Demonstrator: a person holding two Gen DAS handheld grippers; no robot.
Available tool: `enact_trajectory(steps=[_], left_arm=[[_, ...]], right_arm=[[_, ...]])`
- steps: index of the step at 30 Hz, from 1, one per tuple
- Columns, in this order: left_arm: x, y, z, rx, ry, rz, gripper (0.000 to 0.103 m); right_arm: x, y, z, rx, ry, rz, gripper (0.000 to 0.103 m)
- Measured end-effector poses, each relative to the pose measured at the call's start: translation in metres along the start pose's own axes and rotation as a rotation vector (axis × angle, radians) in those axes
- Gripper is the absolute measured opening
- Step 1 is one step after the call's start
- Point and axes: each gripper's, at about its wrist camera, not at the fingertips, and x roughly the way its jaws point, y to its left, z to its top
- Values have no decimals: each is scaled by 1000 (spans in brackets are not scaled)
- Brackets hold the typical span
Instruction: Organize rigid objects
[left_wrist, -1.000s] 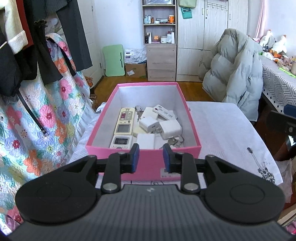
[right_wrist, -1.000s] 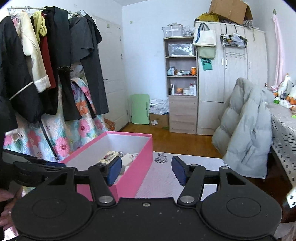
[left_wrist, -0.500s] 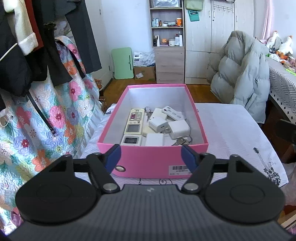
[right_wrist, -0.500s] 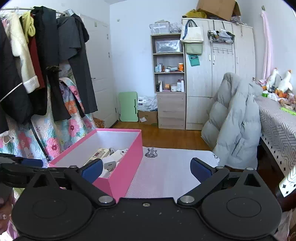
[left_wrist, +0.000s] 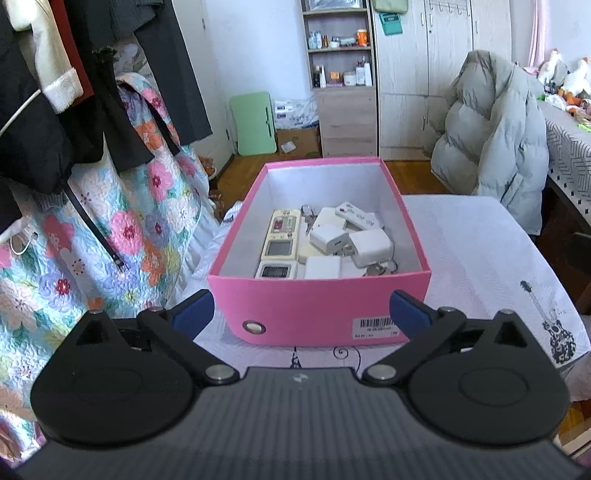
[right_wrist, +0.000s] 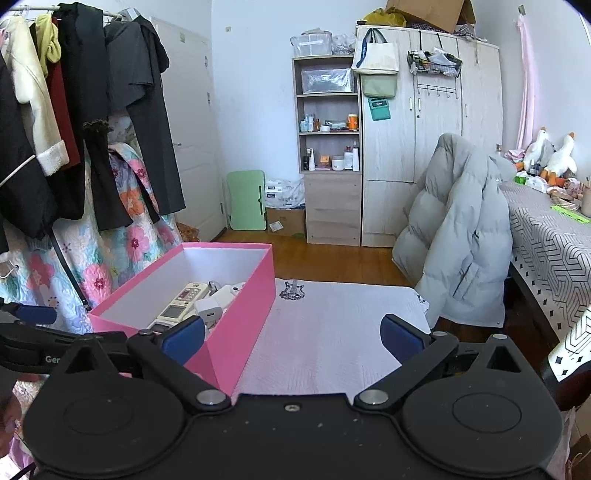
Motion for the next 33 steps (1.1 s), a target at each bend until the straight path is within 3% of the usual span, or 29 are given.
enact_trajectory(steps=[9,23,33], left_arm=[[2,8,-4,-50,38,-32,103],[-4,5,-5,-6,44,-1,103],[-2,6,-6,-13,62,5,103]], right_arm=[[0,4,-3,0,33,-27,103],[0,0,-4,32,51,-93,103],[1,1,-6,32,72,-95,103]])
